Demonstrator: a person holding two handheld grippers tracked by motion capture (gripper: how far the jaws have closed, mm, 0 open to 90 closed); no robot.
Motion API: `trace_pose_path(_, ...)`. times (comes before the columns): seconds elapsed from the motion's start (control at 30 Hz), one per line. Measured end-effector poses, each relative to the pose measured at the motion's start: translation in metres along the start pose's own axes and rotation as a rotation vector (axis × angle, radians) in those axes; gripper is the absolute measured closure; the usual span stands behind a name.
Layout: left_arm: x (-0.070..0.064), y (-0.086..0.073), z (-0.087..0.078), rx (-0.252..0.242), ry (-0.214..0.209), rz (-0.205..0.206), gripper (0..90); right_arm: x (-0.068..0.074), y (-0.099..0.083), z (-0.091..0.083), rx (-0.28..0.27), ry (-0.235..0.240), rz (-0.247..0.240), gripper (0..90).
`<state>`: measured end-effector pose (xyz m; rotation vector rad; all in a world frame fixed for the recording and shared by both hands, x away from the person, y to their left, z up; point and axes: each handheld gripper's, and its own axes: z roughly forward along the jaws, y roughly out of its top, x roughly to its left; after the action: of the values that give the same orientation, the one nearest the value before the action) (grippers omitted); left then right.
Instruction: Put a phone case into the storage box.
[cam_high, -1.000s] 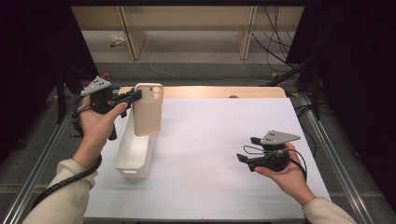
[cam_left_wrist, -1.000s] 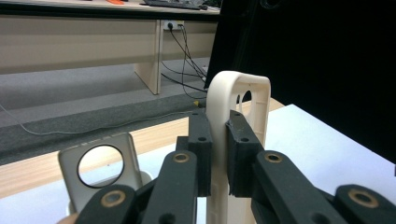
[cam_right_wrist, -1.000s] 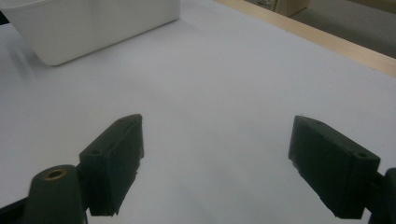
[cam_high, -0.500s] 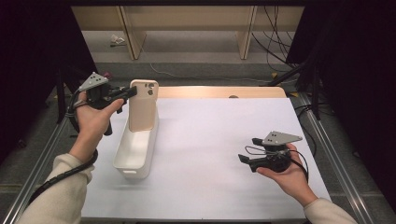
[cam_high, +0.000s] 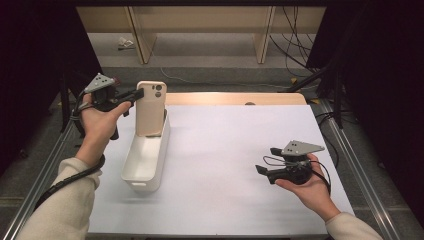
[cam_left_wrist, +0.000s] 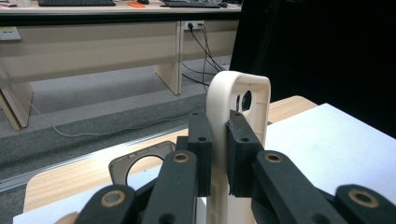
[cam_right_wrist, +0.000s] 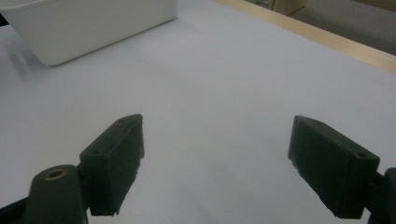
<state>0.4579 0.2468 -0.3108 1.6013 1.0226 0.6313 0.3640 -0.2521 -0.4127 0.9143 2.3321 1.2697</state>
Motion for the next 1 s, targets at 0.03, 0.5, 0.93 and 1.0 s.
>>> trace_pose_path(0.03,0.001,0.0,0.001,0.0,0.003,0.003,81.9,0.0,0.0,0.0,0.0,0.0,0.0,19.1)
trace_pose_path(0.5,0.011,-0.003,0.013,-0.005,0.015,-0.006,81.9,0.0,0.0,0.0,-0.007,-0.001,0.0,19.2)
trace_pose_path(0.93,0.021,-0.008,0.024,0.009,0.045,-0.015,81.9,-0.001,0.0,-0.001,-0.009,-0.002,0.003,19.2)
trace_pose_path(1.0,0.022,-0.008,0.026,0.009,0.046,-0.017,81.9,-0.001,0.0,-0.001,-0.012,-0.002,0.004,19.2)
